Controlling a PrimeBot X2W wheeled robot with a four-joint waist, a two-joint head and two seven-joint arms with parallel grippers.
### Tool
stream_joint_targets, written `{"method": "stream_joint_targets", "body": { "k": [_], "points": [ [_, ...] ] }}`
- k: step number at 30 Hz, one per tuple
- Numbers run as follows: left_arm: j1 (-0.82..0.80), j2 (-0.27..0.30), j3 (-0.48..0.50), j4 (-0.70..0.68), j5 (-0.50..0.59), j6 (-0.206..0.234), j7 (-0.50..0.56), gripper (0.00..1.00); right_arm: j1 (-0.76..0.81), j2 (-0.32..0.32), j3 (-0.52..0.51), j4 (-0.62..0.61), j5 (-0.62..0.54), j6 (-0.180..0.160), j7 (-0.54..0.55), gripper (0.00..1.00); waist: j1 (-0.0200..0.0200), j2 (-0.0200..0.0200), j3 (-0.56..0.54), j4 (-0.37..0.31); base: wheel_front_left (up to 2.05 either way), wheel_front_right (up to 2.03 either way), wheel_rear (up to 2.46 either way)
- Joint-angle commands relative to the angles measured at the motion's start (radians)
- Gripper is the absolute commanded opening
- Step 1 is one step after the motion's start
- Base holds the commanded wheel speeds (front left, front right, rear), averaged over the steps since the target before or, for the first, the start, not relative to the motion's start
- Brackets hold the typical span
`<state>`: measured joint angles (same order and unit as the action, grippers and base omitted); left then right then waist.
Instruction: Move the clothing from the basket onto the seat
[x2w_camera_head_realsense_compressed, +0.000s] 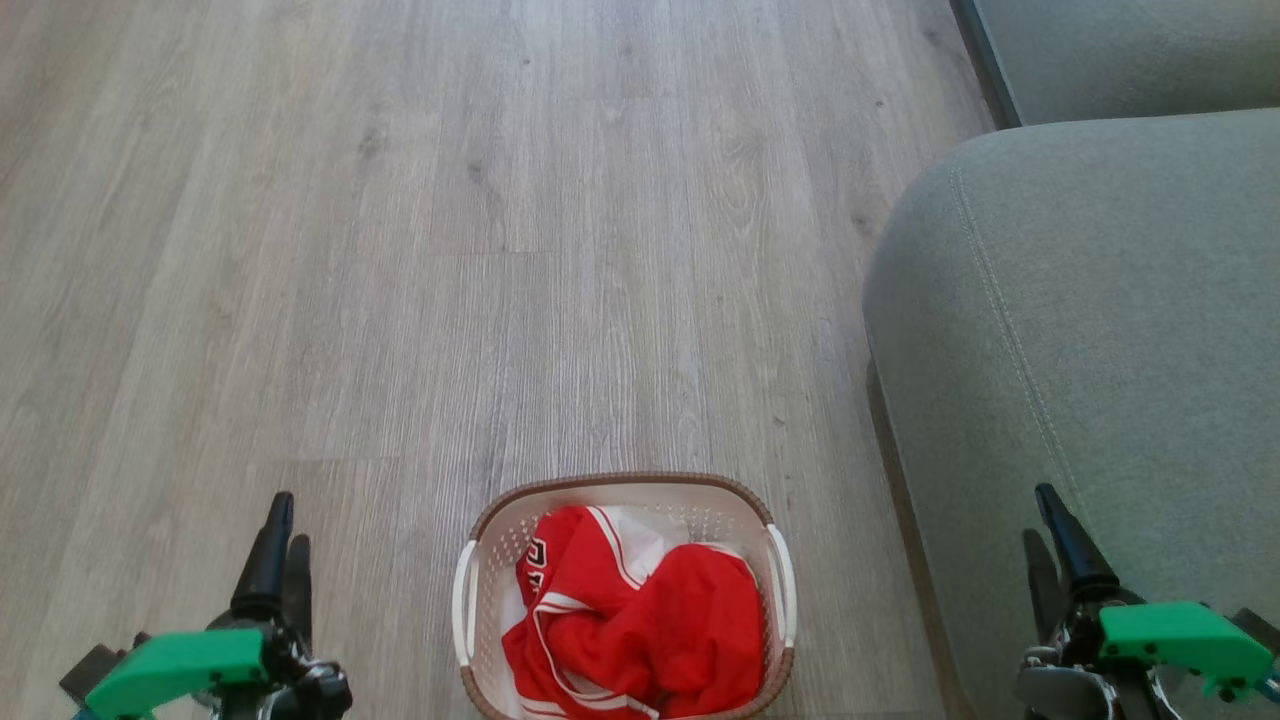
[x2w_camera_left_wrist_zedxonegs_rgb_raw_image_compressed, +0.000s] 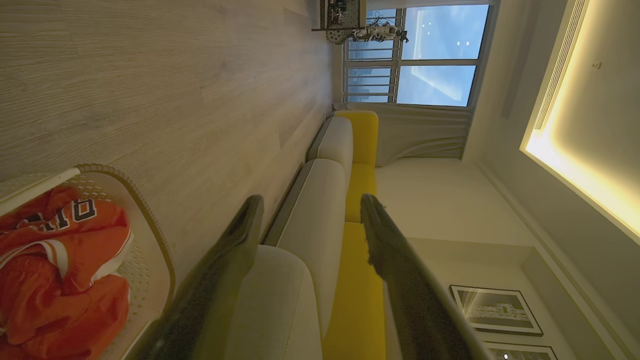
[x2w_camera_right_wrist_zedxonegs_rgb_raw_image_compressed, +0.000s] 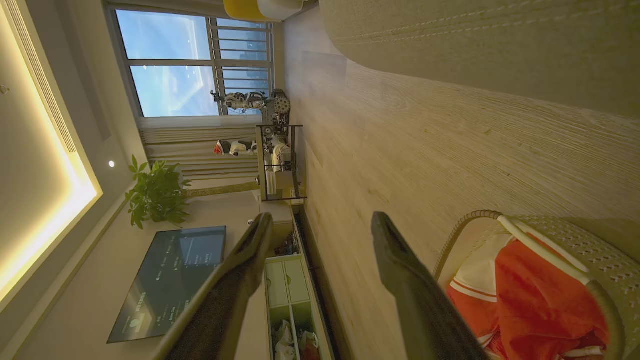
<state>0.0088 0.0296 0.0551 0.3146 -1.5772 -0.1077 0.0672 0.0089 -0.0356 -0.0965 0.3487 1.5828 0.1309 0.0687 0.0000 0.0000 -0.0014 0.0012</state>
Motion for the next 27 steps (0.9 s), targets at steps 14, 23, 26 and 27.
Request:
{"method": "stream_joint_targets", "body": {
  "k": [14,23,26,27],
  "points": [
    [-0.012,0.012,-0.016,-0.117,0.172,0.04,-0.049,1.0,-0.03,-0.007,0.008,-0.105,-0.157,0.0,-0.047,1.0,0.0,0.0,-0.005,0.001,0.0,0.0,0.0],
    [-0.004,0.013,-0.042,-0.165,0.34,0.073,-0.075,1.0,-0.024,-0.008,0.021,-0.136,-0.311,0.0,-0.074,1.0,0.0,0.0,-0.009,0.003,0.0,0.0,0.0],
    [0.0,0.013,-0.053,-0.176,0.401,0.08,-0.084,1.0,-0.023,-0.008,0.028,-0.147,-0.363,0.0,-0.083,1.0,0.0,0.0,-0.01,0.004,0.0,0.0,0.0],
    [0.001,0.013,-0.057,-0.18,0.423,0.081,-0.087,1.0,-0.022,-0.008,0.031,-0.151,-0.38,0.0,-0.086,1.0,0.0,0.0,-0.011,0.004,0.0,0.0,0.0]
  ]
}}
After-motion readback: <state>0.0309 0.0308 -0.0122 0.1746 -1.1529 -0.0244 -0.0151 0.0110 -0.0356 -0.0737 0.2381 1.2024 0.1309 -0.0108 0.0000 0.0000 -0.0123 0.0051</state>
